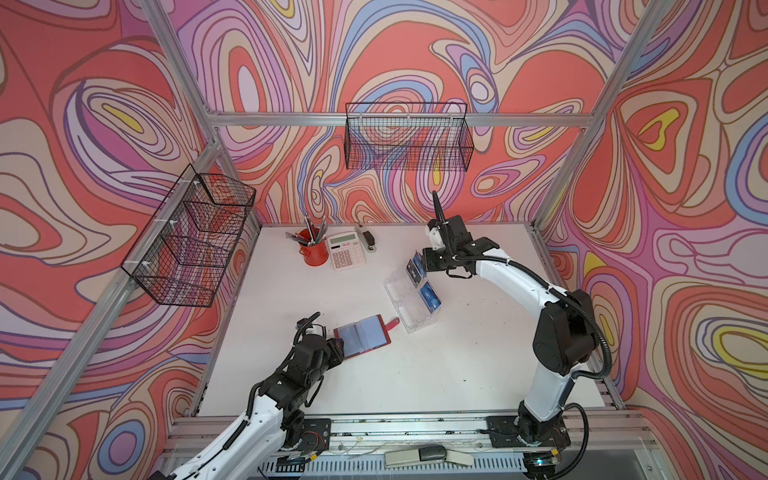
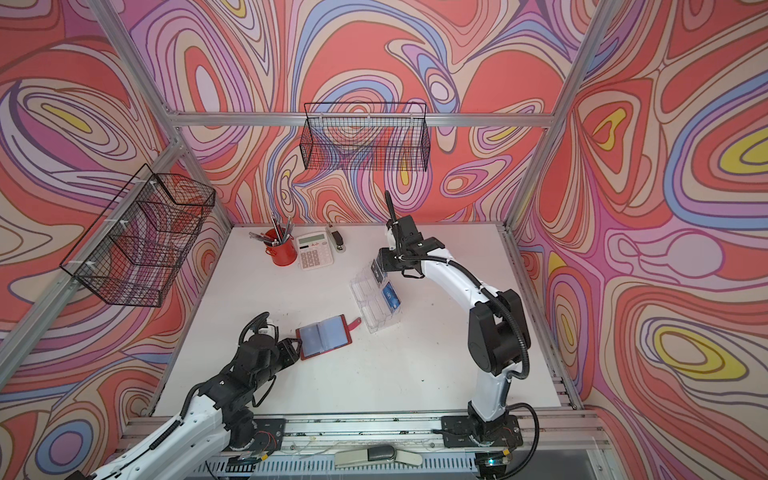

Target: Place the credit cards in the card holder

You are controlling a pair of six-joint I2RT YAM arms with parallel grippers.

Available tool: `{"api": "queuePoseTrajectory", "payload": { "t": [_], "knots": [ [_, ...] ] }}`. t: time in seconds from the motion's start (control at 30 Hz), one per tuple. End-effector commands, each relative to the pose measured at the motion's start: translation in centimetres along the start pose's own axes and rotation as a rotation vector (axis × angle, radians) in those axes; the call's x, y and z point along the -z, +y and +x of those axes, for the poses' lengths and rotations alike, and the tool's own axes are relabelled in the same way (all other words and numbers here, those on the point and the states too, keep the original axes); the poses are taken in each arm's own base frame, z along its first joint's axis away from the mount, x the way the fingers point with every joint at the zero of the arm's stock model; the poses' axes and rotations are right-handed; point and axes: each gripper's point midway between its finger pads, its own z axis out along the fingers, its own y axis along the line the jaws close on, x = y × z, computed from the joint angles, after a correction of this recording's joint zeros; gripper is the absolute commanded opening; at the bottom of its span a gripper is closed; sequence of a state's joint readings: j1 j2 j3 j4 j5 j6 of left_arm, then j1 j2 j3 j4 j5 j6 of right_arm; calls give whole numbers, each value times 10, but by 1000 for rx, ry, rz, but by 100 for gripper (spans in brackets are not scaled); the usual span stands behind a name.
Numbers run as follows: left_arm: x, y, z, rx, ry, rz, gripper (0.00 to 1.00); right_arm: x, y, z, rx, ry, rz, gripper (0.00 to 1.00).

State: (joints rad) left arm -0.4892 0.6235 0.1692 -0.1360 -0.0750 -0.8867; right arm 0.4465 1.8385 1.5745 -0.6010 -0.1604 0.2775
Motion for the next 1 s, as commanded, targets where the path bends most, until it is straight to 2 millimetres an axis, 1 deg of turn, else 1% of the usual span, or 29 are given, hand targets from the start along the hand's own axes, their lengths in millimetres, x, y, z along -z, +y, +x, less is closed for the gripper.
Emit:
{"api": "queuePoseTrajectory", "payload": {
  "t": [0.0, 0.37, 0.47, 0.53, 0.6, 0.63, 0.8, 0.97],
  "knots": [
    [1, -4, -5, 7, -17, 12, 46, -7, 0, 6, 12, 15, -4, 0],
    [1, -5, -5, 10, -14, 18, 46, -27, -5, 17, 1, 58, 8, 0],
    [1, -5, -5, 9, -14, 17, 46, -26, -4, 17, 0, 56, 6, 10],
    [2, -6, -5, 9, -16, 20, 46, -23, -3, 17, -1, 51, -1, 14],
    [2, -5, -5, 10, -17, 19, 46, -20, -1, 17, -2, 44, -13, 15],
    [2, -5, -5, 10, -18, 19, 46, -18, 0, 16, -2, 38, -18, 15],
    [2, -5, -5, 9, -19, 17, 46, -19, -2, 18, -2, 45, -8, 0],
    [1, -5, -5, 9, -16, 15, 46, -18, -5, 17, 3, 43, 14, 0]
  ]
}}
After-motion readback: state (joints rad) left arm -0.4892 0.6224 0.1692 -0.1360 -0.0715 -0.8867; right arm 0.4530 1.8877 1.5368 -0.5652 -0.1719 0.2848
